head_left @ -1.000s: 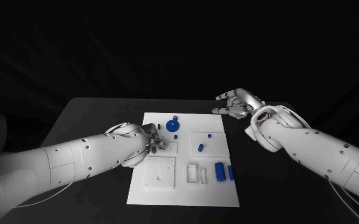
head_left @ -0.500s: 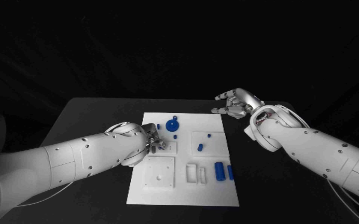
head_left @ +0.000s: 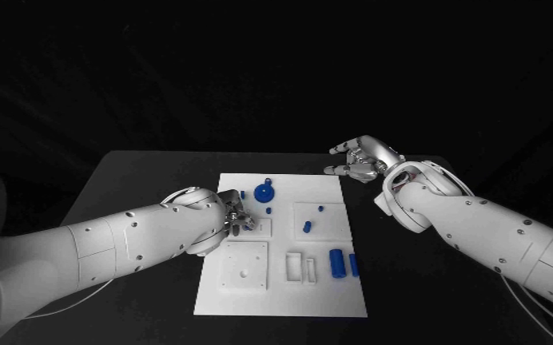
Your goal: Assemble the parts on the task board
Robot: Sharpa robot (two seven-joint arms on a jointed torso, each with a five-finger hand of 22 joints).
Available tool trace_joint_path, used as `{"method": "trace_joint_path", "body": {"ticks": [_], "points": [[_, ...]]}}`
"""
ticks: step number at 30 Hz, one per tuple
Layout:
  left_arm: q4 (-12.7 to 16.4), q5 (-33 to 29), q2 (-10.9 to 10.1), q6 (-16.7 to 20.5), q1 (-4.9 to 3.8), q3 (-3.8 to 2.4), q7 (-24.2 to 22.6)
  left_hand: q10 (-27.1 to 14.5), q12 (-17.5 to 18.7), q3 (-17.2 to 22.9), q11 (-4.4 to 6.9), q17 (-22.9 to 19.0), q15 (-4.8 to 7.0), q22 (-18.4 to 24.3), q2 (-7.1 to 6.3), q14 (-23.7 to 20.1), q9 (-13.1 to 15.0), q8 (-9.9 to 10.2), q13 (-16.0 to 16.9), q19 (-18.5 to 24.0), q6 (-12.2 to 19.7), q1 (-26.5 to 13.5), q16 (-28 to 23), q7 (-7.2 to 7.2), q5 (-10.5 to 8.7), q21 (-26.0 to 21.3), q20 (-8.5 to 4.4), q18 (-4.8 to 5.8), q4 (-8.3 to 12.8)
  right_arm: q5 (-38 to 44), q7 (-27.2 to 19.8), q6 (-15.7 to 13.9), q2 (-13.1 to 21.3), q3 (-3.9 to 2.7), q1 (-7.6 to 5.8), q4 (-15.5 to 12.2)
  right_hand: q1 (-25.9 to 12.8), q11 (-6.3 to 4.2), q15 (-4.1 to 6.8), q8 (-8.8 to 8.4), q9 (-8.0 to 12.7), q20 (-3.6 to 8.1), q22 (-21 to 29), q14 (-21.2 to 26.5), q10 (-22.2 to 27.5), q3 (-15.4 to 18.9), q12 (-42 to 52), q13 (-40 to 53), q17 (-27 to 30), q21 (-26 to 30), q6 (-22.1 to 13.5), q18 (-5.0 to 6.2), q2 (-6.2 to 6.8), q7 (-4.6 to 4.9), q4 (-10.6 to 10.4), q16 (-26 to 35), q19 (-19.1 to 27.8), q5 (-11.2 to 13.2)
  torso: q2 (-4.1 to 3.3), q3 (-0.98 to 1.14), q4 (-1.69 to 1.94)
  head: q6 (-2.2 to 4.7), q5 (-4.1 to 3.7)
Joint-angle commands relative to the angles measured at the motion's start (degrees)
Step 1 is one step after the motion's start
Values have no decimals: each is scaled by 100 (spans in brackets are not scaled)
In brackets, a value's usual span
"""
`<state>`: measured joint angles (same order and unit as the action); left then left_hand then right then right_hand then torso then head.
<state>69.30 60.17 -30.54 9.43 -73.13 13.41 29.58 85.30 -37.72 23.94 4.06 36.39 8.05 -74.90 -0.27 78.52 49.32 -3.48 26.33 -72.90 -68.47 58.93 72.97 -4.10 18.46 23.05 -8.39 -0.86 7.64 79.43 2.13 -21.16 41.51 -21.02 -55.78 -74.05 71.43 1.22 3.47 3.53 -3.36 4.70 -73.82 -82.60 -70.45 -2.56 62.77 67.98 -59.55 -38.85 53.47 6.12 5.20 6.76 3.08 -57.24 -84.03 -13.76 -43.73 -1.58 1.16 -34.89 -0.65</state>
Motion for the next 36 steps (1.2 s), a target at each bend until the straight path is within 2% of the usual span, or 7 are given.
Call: {"method": "trace_joint_path", "body": {"ticks": [1, 7, 9, 15, 20, 26, 36], "points": [[14, -41, 44, -305, 58, 34, -23, 141, -39, -38, 107, 12, -13, -104, 188, 8, -10, -34, 10, -15, -1198, 153, 27, 699, -39, -27, 15, 25, -29, -16, -36, 73, -11, -3, 1, 3, -27, -38, -4, -13, -6, -25, 8, -34, -15, -38, 6, 3, -3, -11, 37, 118, -38, 6, 3, 24, -299, -50, 0, -2, 3, -6, -9], [-7, -41, 65, -320, 58, 34, -35, 141, -43, -93, 109, 31, -14, -104, 190, 11, -14, -33, 33, -20, -1210, 143, 45, 704, -108, -37, 18, 26, -99, -19, -38, 76, -22, -3, 2, 10, -31, -38, -4, -14, -6, -24, 9, -35, -18, -36, 10, 6, -6, -12, 34, 118, -38, 6, 3, 21, -299, -60, 1, -4, 6, -8, -18], [-13, -41, 71, -324, 58, 34, -40, 140, -48, -162, 111, 39, -14, -101, 222, 11, -13, -34, 45, -23, -1224, 140, 52, 711, -488, -45, 19, 31, -176, -20, -39, 78, -26, -3, 2, 13, -31, -38, -4, -14, -6, -24, 9, -35, -18, -36, 10, 6, -6, -12, 34, 118, -38, 6, 3, 21, -299, -60, 2, -5, 5, -7, -18], [-29, -41, 79, -343, 58, 34, -48, 140, -46, -290, 114, 38, -12, -102, 187, 5, -19, -33, 71, -33, -1222, 174, 57, 718, -543, -66, 18, 38, -293, -22, -42, 81, -31, -3, 2, 19, -31, -38, -4, -14, -6, -24, 9, -35, -18, -36, 10, 6, -6, -12, 34, 118, -38, 6, 3, 21, -299, -60, 2, -5, 5, -14, -27], [-49, -41, 83, -364, 58, 34, -42, 141, -34, -439, 116, 11, -10, -100, 40, -2, -29, -32, 77, -41, -1217, 133, 46, 726, -649, -92, 16, 45, -477, -26, -45, 80, -34, -3, 2, 24, -31, -38, -4, -14, -6, -24, 9, -35, -18, -36, 10, 6, -6, -12, 34, 118, -38, 6, 3, 21, -299, -60, 1, -7, 9, -21, -36], [-79, -41, 96, -366, 58, 34, -33, 142, -23, -584, 121, -23, -3, -99, -166, -9, -40, -32, 63, -50, -1234, 65, 30, 739, -1046, -120, 6, 59, -746, -28, -49, 77, -44, -3, 3, 32, -36, -38, -4, -13, -6, -25, 17, -33, -12, -31, 2, 1, -2, -7, 26, 119, -38, 6, 4, 27, -298, -66, -1, -8, 6, -26, -43], [-106, -51, 116, -361, 58, 33, -40, 142, -32, -508, 123, -42, 0, -105, -452, -14, -31, -33, 37, -69, -1262, 158, 25, 741, -1195, -156, 0, 70, -1190, -34, -55, 77, -56, -3, 4, 47, -36, -38, -4, -13, -6, -25, 17, -33, -12, -31, 2, 1, -2, -7, 26, 119, -38, 6, 4, 27, -298, -66, 2, -11, 7, -40, -55]]}}
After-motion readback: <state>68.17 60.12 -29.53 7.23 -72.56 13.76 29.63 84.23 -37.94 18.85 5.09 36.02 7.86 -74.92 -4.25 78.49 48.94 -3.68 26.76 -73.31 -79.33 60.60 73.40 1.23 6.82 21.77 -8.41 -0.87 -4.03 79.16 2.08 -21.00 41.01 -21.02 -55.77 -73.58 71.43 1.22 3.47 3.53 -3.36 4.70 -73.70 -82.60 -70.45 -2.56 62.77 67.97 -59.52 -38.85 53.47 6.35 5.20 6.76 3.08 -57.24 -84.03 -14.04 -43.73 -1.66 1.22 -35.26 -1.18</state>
